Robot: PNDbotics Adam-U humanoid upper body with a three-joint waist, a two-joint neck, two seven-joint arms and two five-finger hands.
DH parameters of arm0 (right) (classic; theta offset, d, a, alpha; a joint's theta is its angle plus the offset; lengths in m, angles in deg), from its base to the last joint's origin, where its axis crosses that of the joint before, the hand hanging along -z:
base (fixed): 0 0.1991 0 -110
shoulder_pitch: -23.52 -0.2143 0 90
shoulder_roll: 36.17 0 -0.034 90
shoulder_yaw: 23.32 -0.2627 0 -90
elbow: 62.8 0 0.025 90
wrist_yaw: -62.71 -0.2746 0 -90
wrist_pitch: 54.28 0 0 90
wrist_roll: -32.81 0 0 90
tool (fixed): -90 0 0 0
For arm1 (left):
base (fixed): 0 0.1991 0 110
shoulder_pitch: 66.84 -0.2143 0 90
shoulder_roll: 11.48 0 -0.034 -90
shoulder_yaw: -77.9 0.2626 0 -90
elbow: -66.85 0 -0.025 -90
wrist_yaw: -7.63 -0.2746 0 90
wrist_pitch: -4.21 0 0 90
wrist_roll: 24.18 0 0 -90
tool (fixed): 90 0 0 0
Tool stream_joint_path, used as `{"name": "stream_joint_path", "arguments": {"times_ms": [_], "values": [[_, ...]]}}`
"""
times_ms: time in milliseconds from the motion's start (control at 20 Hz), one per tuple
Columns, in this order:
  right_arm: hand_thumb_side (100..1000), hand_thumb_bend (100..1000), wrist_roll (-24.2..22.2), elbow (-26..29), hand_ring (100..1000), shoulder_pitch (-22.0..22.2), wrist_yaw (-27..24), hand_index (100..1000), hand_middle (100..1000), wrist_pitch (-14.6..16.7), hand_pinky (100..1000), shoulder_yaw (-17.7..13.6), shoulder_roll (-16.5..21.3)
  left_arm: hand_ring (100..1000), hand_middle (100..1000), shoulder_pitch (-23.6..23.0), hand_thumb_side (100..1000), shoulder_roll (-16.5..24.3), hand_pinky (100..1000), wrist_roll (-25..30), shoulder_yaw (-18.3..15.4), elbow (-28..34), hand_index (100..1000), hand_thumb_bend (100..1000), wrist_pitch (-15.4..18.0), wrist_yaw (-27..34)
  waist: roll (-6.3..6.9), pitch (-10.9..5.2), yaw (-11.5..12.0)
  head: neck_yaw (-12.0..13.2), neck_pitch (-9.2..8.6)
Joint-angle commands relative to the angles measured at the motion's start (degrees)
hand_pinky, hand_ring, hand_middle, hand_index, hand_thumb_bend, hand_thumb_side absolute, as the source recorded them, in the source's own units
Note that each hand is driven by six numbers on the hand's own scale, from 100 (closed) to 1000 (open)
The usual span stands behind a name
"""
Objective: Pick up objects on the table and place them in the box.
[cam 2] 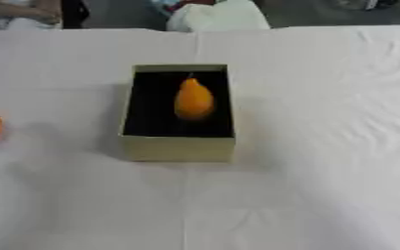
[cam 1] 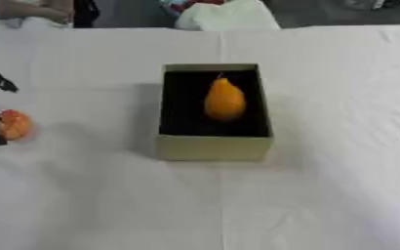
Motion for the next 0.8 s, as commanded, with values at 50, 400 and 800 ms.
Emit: {"name": "stream_joint_path", "arguments": {"times_ms": [50, 400, 800], "values": [[1000, 131, 0.29, 0.91, 775, -0.31, -0.02, 813, 774, 0.08, 792, -0.81, 1.73, 796, 783, 1.23, 233, 1.08, 791, -0.54, -1.06, -1.51, 867, 538, -0.25, -2.0, -0.01, -0.7, -0.06, 0.3, -0.42], [1000, 130, 0.36, 0.91, 776, -0.22, -0.12, 813, 773, 0.12, 792, -0.82, 1.46, 785, 777, 2.91, 247, -0.69, 773, -3.59, -0.95, -5.34, 855, 462, -0.63, -3.95, -0.09, -0.57, -0.4, 0.55, -0.8], [1000, 130, 0.41, 0.91, 775, -0.13, -0.22, 813, 772, 0.25, 792, -0.82, 1.18, 789, 784, 4.53, 236, -2.61, 771, -5.22, -0.3, -9.54, 853, 472, -0.5, -7.61, -0.09, -0.22, -0.77, 0.6, -1.08]]}}
